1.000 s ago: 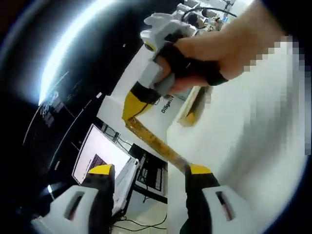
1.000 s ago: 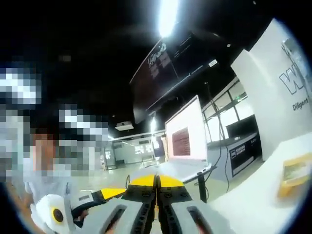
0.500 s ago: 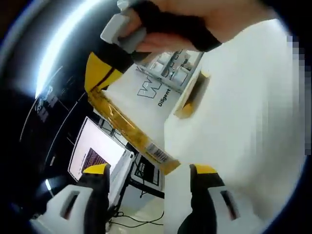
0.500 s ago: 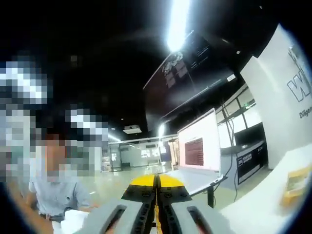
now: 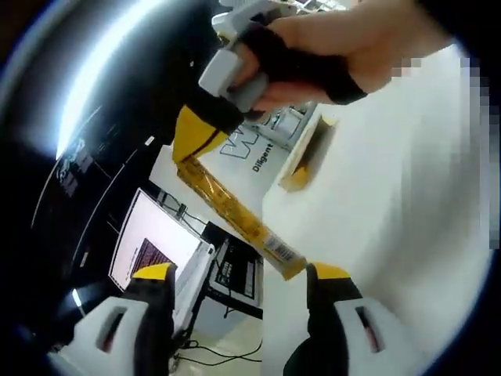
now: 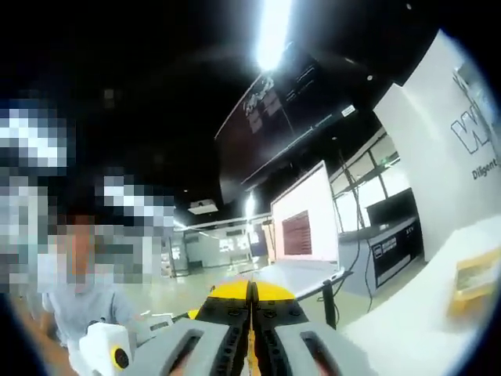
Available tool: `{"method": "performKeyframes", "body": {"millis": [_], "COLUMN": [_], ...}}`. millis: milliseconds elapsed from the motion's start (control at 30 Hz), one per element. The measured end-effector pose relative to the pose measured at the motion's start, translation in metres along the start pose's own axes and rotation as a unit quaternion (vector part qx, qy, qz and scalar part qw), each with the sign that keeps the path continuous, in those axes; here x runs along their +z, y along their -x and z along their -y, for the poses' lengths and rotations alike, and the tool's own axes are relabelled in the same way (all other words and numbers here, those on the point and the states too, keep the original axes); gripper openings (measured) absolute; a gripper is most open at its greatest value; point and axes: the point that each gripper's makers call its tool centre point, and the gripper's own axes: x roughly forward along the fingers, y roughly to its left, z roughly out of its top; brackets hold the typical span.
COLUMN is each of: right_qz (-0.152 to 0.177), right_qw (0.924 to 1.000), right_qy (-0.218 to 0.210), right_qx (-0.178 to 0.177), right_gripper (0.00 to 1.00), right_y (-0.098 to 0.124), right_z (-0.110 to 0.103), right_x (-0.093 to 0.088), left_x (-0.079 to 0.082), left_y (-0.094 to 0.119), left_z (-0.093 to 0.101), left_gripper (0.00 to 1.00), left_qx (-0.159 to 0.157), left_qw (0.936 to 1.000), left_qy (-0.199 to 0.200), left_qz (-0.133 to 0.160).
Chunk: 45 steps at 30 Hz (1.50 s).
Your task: Tear open the coffee pouch, take out the coffee, and pour the coffee from the pouch into the cup
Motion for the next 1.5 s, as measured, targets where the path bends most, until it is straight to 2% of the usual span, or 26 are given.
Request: {"method": "performKeyframes", "body": {"millis": [233, 433, 600, 767, 867, 1033, 1100, 1167, 1300, 1367, 1467, 1500], "right_qz": [-0.01, -0.011, -0.005, -0.002, -0.001, -0.002, -0.004, -0.005, -0.004, -0.006, -0.013, -0.017], "right_qw": [0.9999, 0.9999, 0.9999, 0.9999, 0.9999, 0.9999, 0.9998, 0.9998, 0.9998, 0.9997, 0.9993, 0.9991], "right_qy": [0.009, 0.008, 0.009, 0.012, 0.013, 0.015, 0.018, 0.021, 0.021, 0.024, 0.032, 0.035], "right_qx": [0.005, 0.003, 0.004, 0.006, 0.005, 0.002, 0.001, 0.002, 0.006, 0.009, 0.015, 0.017], "right_gripper": [0.0, 0.0, 0.0, 0.0, 0.0, 0.0, 0.0, 0.0, 0.0, 0.0, 0.0, 0.0], "right_y": [-0.004, -0.003, -0.002, 0.002, 0.006, 0.013, 0.016, 0.021, 0.034, 0.042, 0.055, 0.063], "right_z": [-0.006, -0.003, -0.005, -0.007, -0.008, -0.008, -0.008, -0.008, -0.009, -0.01, -0.015, -0.017], "right_x": [-0.006, -0.007, 0.0, 0.004, 0.006, 0.01, 0.013, 0.016, 0.026, 0.03, 0.036, 0.04], "left_x": [0.011, 0.007, 0.0, -0.002, 0.002, 0.009, 0.013, 0.016, 0.028, 0.04, 0.049, 0.054], "left_y": [0.005, 0.007, 0.003, 0.008, 0.006, 0.013, 0.015, 0.015, 0.023, 0.029, 0.027, 0.029], "left_z": [0.002, -0.003, -0.006, -0.006, -0.007, -0.003, -0.001, -0.001, -0.004, -0.004, -0.002, 0.001], "left_gripper": [0.69, 0.69, 0.69, 0.69, 0.69, 0.69, 0.69, 0.69, 0.68, 0.68, 0.67, 0.67], "left_qx": [0.0, 0.006, 0.007, 0.004, -0.004, -0.035, -0.056, -0.071, -0.078, -0.085, -0.113, -0.125], "left_qw": [0.9999, 0.9999, 0.9999, 0.9996, 0.9983, 0.9899, 0.9829, 0.9775, 0.9791, 0.9771, 0.9681, 0.9633], "left_qy": [0.008, 0.012, 0.012, 0.028, 0.058, 0.136, 0.175, 0.197, 0.186, 0.192, 0.218, 0.232], "left_qz": [0.007, 0.006, 0.001, 0.0, 0.004, 0.016, 0.018, 0.025, 0.026, 0.035, 0.049, 0.051]}}
